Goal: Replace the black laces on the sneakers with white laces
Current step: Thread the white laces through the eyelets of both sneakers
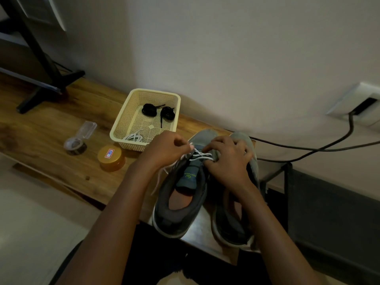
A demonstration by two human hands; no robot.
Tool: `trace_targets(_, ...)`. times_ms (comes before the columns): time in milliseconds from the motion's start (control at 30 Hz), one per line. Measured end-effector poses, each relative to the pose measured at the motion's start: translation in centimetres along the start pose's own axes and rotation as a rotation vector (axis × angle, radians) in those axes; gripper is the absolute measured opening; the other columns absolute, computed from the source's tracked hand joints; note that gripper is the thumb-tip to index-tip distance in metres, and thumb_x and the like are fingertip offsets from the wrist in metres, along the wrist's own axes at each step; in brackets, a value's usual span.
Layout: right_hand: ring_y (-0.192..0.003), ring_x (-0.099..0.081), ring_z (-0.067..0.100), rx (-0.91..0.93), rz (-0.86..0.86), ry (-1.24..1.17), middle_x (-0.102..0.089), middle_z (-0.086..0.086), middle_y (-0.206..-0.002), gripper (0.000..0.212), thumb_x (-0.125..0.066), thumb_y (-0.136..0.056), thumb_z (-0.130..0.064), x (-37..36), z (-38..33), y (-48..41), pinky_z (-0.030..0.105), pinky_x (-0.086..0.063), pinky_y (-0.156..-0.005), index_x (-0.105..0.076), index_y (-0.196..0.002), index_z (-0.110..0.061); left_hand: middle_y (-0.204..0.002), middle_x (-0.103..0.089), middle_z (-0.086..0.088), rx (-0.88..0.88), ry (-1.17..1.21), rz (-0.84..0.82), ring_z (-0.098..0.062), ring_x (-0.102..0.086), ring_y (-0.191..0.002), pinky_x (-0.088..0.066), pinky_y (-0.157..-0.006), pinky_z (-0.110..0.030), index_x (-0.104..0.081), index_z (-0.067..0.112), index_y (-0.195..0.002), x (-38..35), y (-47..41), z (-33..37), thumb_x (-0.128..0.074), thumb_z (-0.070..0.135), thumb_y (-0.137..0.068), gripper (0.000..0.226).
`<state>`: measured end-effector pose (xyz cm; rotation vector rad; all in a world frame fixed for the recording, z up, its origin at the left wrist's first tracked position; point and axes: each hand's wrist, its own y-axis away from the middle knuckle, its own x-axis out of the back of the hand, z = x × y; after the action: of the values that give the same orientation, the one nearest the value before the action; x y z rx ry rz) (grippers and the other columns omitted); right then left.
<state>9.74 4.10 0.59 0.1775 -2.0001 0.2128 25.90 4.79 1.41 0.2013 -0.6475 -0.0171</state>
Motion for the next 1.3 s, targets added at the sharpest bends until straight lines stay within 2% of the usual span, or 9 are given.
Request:
trace_targets(167,-0.123,-0.028,0.02,0.004,0.002,-0.07,-0.048,-0.012,-0.124,0.017,-0.064,-0.079,-0.026,0.2,0.0,0.0,0.036,-0.01,-0.103,-0.068,-0.095,-0.031,-0.073,-0.061,0.005,0.054,-0.029,0.031,-0.016,-0.058,-0.076,-0.046,-0.071,-0.029,-0.066,0.017,-0.078,-0.2,-0.2,-0.2,-0.075,0.013,-0.079,0.01)
trace_targets(300,-0.121,-0.029,0.018,-0.025,0.023,-0.111,-0.051,-0.012,-0.122,0.006,-0.066,-0.083,-0.03,0.1,0.0,-0.2,0.031,-0.01,-0.097,-0.069,-0.087,-0.028,-0.073,-0.054,0.005,0.088,0.057,0.078,-0.02,-0.056,-0.077,-0.044,-0.072,-0.028,-0.055,0.021,-0.082,-0.5,-0.4,-0.1,-0.065,0.008,-0.086,0.017)
trace_targets(467,-0.122,-0.028,0.018,-0.077,0.021,-0.129,-0.052,-0.009,-0.122,0.008,-0.066,-0.084,-0.029,0.2,0.3,-0.3,0.031,-0.012,-0.098,-0.068,-0.091,-0.027,-0.093,-0.061,-0.002,0.052,0.16,0.146,-0.018,-0.059,-0.088,-0.048,-0.084,-0.031,-0.063,0.01,-0.112,-0.1,-0.2,0.6,-0.057,0.001,-0.09,0.025)
trace_targets(667,-0.122,-0.029,0.019,-0.124,0.04,-0.142,-0.053,-0.007,-0.124,0.014,-0.063,-0.084,-0.022,0.2,0.5,-0.5,0.03,-0.014,-0.094,-0.067,-0.096,-0.027,-0.078,-0.065,0.002,-0.013,0.266,0.179,-0.005,-0.059,-0.067,-0.049,-0.06,-0.015,-0.066,0.009,-0.09,0.3,0.0,0.6,-0.053,0.002,-0.092,0.015)
trace_targets(867,-0.121,-0.03,0.02,-0.128,0.035,-0.146,-0.053,-0.006,-0.123,0.011,-0.061,-0.085,-0.022,0.2,0.4,-0.5,0.027,-0.012,-0.083,-0.067,-0.093,-0.026,-0.069,-0.062,0.0,0.069,0.131,0.069,-0.014,-0.057,-0.066,-0.046,-0.076,-0.032,-0.058,0.015,-0.08,-0.1,-0.2,0.3,-0.041,0.008,-0.098,0.026)
trace_targets(967,-0.118,-0.03,0.019,-0.145,0.047,-0.168,-0.054,-0.007,-0.121,0.011,-0.06,-0.085,-0.02,0.2,0.4,-0.5,0.026,-0.011,-0.081,-0.068,-0.09,-0.026,-0.078,-0.062,-0.013,0.116,0.0,-0.036,-0.023,-0.056,-0.071,-0.048,-0.075,-0.036,-0.06,0.007,-0.072,-0.3,-0.1,-0.2,-0.052,0.015,-0.095,0.025)
trace_targets(1067,-0.118,-0.03,0.018,-0.138,0.046,-0.166,-0.055,-0.007,-0.121,0.011,-0.059,-0.085,-0.021,0.1,0.4,-0.5,0.026,-0.012,-0.081,-0.068,-0.09,-0.026,-0.089,-0.067,-0.023,0.129,-0.025,-0.038,-0.026,-0.06,-0.076,-0.053,-0.076,-0.042,-0.066,-0.005,-0.082,-0.1,-0.1,-0.5,-0.064,0.017,-0.088,0.023)
trace_targets(1200,-0.119,-0.031,0.019,-0.139,0.039,-0.169,-0.055,-0.006,-0.12,0.011,-0.059,-0.086,-0.021,0.2,0.5,-0.5,0.03,-0.015,-0.091,-0.067,-0.088,-0.027,-0.093,-0.07,-0.011,0.115,-0.083,-0.039,-0.024,-0.064,-0.09,-0.052,-0.083,-0.036,-0.07,0.012,-0.078,-0.1,-0.1,-0.5,-0.067,0.01,-0.085,0.007)
trace_targets(1300,-0.119,-0.032,0.019,-0.147,0.045,-0.166,-0.055,-0.006,-0.12,0.011,-0.059,-0.086,-0.021,0.2,0.4,-0.6,0.03,-0.014,-0.087,-0.067,-0.088,-0.026,-0.089,-0.07,-0.008,0.1,-0.086,0.001,-0.021,-0.063,-0.086,-0.048,-0.078,-0.03,-0.07,0.007,-0.076,-0.3,0.0,-0.4,-0.067,0.013,-0.085,0.011)
